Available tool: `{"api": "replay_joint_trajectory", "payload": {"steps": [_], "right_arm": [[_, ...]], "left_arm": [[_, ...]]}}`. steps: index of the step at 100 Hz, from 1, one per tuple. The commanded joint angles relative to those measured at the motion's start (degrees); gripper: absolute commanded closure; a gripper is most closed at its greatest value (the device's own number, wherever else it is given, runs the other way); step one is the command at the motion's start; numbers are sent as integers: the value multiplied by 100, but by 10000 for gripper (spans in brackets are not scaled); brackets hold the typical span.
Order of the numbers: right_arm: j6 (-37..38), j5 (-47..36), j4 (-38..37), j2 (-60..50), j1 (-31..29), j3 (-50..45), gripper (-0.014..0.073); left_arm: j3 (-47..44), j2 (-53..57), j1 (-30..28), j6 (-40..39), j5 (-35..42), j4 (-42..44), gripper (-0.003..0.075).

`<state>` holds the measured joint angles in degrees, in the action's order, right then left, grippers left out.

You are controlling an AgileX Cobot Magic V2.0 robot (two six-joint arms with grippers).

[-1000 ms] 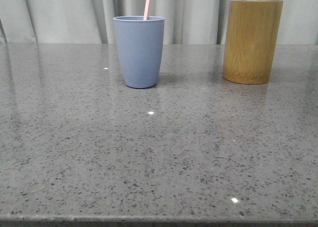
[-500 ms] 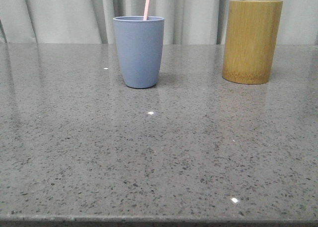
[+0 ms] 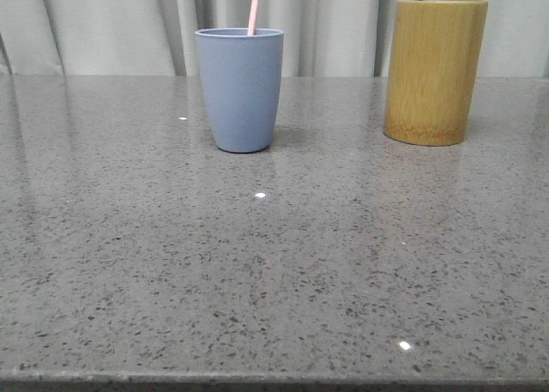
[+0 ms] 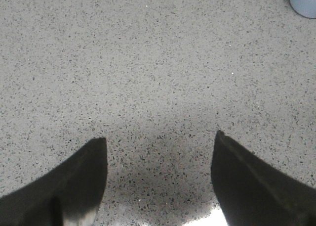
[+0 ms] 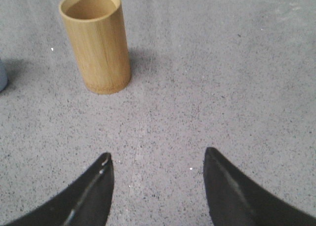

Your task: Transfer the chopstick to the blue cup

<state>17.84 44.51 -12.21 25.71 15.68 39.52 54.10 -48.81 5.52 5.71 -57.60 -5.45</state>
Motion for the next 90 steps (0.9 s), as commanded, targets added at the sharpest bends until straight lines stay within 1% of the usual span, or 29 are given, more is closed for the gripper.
{"api": "replay_joint_trajectory", "payload": {"steps": [1, 5, 12, 18, 23, 32, 36, 38, 44, 48, 90], "right_arm": [[21, -496, -125, 18, -26, 122, 169], [21, -502, -125, 30, -26, 122, 169], [21, -553, -125, 30, -26, 122, 170], [21, -642, -131, 30, -26, 122, 184], [21, -697, -137, 30, -26, 122, 230], [21, -848, -154, 30, -26, 122, 398], [21, -906, -154, 30, -26, 122, 495], [21, -931, -154, 30, -26, 122, 544], [21, -962, -154, 30, -26, 122, 669], [21, -985, -154, 30, -26, 122, 657], [21, -923, -154, 30, -26, 122, 661]], "left_arm": [[138, 50, -16, 2, 291, -83, 288], [138, 50, -16, 2, 291, -83, 304], [138, 50, -16, 2, 271, -83, 361], [138, 50, -16, 2, 244, -83, 438], [138, 50, -16, 2, 244, -83, 508], [138, 50, -16, 2, 244, -83, 651], [138, 50, -16, 2, 244, -83, 720], [138, 50, -16, 2, 244, -83, 739], [138, 50, -16, 2, 244, -83, 739], [138, 50, -16, 2, 244, -83, 739], [138, 40, -16, 2, 244, -83, 739]]}}
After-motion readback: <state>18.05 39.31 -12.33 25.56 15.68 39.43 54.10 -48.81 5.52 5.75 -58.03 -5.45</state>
